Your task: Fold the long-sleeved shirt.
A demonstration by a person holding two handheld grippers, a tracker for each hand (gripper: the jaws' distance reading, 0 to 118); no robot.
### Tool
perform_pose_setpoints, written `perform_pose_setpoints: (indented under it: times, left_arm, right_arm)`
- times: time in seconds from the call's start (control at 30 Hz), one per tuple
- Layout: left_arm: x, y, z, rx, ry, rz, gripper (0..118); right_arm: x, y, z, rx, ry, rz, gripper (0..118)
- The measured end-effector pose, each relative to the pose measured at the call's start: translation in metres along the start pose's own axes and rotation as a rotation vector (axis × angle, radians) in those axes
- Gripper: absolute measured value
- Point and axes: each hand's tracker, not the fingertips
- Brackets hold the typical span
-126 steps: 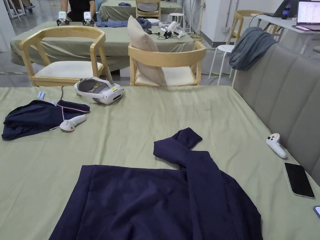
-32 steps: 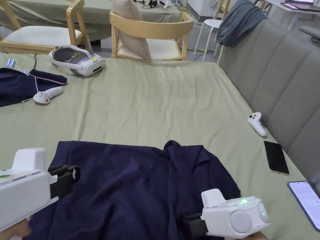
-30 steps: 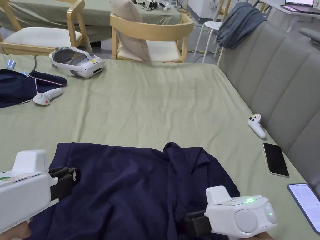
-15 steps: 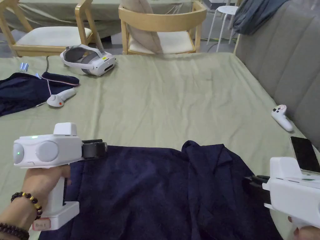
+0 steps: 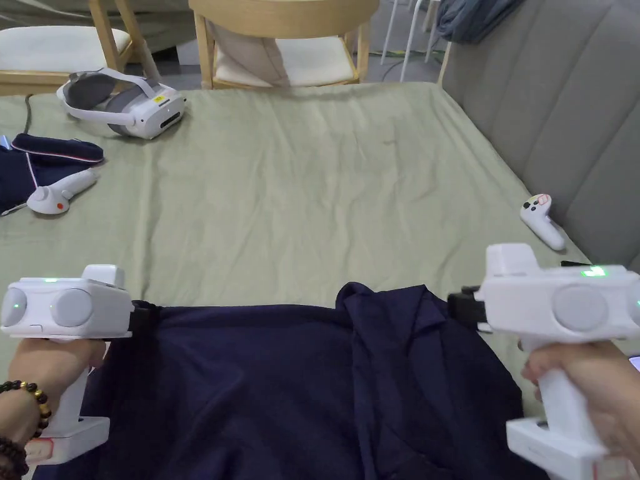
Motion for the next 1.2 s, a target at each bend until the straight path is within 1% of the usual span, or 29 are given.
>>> perform_pose_setpoints:
  times: [0.03, 0.07, 0.1, 0.13, 0.17, 0.2, 0.23, 0.27, 0.3, 0.37, 0.43, 0.47, 0.53, 0.57, 0.6, 0.63, 0.73, 0.8, 0.87, 0.9, 0.97, 1.0, 1.03, 1.07, 1.17, 1.2]
  left_arm:
    - [0.001, 0.002, 0.004, 0.011, 0.062, -0.009, 10]
    - [0.001, 0.004, 0.006, 0.017, 0.085, -0.043, 10]
    - [-0.002, 0.006, 0.008, 0.028, 0.072, -0.058, 10]
    - [-0.006, 0.008, 0.011, 0.032, 0.063, -0.055, 10]
    - [0.006, 0.004, 0.020, 0.042, 0.063, -0.051, 10]
    - [0.004, 0.006, 0.023, 0.051, 0.054, -0.036, 10]
    - [0.003, 0.006, 0.025, 0.057, 0.046, -0.027, 10]
    - [0.002, 0.007, 0.027, 0.062, 0.041, -0.023, 11]
    - [0.004, 0.006, 0.027, 0.062, 0.042, -0.026, 11]
    - [0.004, 0.006, 0.026, 0.061, 0.041, -0.028, 11]
    - [0.005, 0.006, 0.025, 0.059, 0.042, -0.029, 11]
    - [0.005, 0.006, 0.024, 0.058, 0.042, -0.028, 11]
    - [0.006, 0.007, 0.022, 0.058, 0.045, -0.028, 11]
    - [0.006, 0.008, 0.022, 0.060, 0.046, -0.029, 11]
    - [0.006, 0.008, 0.021, 0.062, 0.048, -0.026, 11]
    - [0.006, 0.009, 0.020, 0.063, 0.047, -0.023, 11]
    - [0.006, 0.009, 0.024, 0.074, 0.046, -0.012, 11]
    - [0.006, 0.009, 0.032, 0.089, 0.034, -0.012, 11]
    - [0.005, 0.011, 0.046, 0.128, 0.016, 0.003, 11]
    - [0.004, 0.013, 0.052, 0.146, 0.006, 0.013, 11]
    - [0.004, 0.015, 0.066, 0.177, -0.003, 0.029, 11]
    - [0.004, 0.016, 0.076, 0.195, -0.012, 0.027, 11]
    - [0.005, 0.016, 0.087, 0.224, -0.016, 0.027, 11]
    - [0.006, 0.014, 0.098, 0.246, -0.021, 0.027, 11]
    - [0.005, 0.001, 0.136, 0.306, -0.054, 0.023, 11]
    - [0.005, -0.006, 0.149, 0.324, -0.062, 0.022, 11]
  right_arm:
    - [0.002, 0.015, -0.013, -0.006, -0.010, -0.003, 17]
    - [0.003, 0.027, -0.025, -0.008, -0.022, -0.016, 46]
    - [0.003, 0.041, -0.038, -0.027, -0.032, -0.022, 74]
    - [0.005, 0.052, -0.054, -0.089, -0.039, -0.014, 83]
    - [0.006, 0.058, -0.067, -0.137, -0.027, -0.002, 77]
    - [0.007, 0.064, -0.084, -0.199, -0.024, 0.010, 67]
    - [0.009, 0.065, -0.100, -0.240, -0.027, -0.006, 60]
    - [0.008, 0.064, -0.112, -0.273, -0.048, -0.018, 61]
    - [0.006, 0.060, -0.124, -0.308, -0.070, -0.008, 61]
    - [0.000, 0.050, -0.137, -0.364, -0.074, 0.022, 57]
    - [-0.005, 0.043, -0.149, -0.392, -0.065, 0.014, 45]
    - [-0.007, 0.041, -0.149, -0.380, -0.055, 0.005, 43]
    - [-0.012, 0.043, -0.137, -0.375, -0.069, 0.020, 29]
    - [-0.014, 0.043, -0.136, -0.373, -0.021, 0.016, 29]
    - [-0.017, 0.042, -0.137, -0.378, -0.010, 0.018, 15]
    - [-0.018, 0.043, -0.129, -0.375, -0.044, 0.037, 14]
    - [-0.015, 0.046, -0.123, -0.367, -0.029, 0.050, 13]
    - [-0.011, 0.051, -0.110, -0.285, -0.031, 0.052, 13]
    - [-0.008, 0.060, -0.090, -0.234, 0.011, 0.025, 13]
    - [-0.006, 0.068, -0.080, -0.222, 0.036, 0.027, 13]
    - [-0.009, 0.078, -0.060, -0.178, 0.021, 0.049, 13]
    - [-0.012, 0.081, -0.048, -0.149, 0.017, 0.074, 13]
    - [-0.007, 0.089, -0.051, -0.119, 0.025, 0.092, 13]
    - [-0.009, 0.090, -0.040, -0.094, 0.040, 0.101, 13]
    - [-0.016, 0.078, 0.006, -0.017, 0.088, 0.123, 13]
    - [-0.018, 0.071, 0.021, 0.017, 0.089, 0.133, 13]
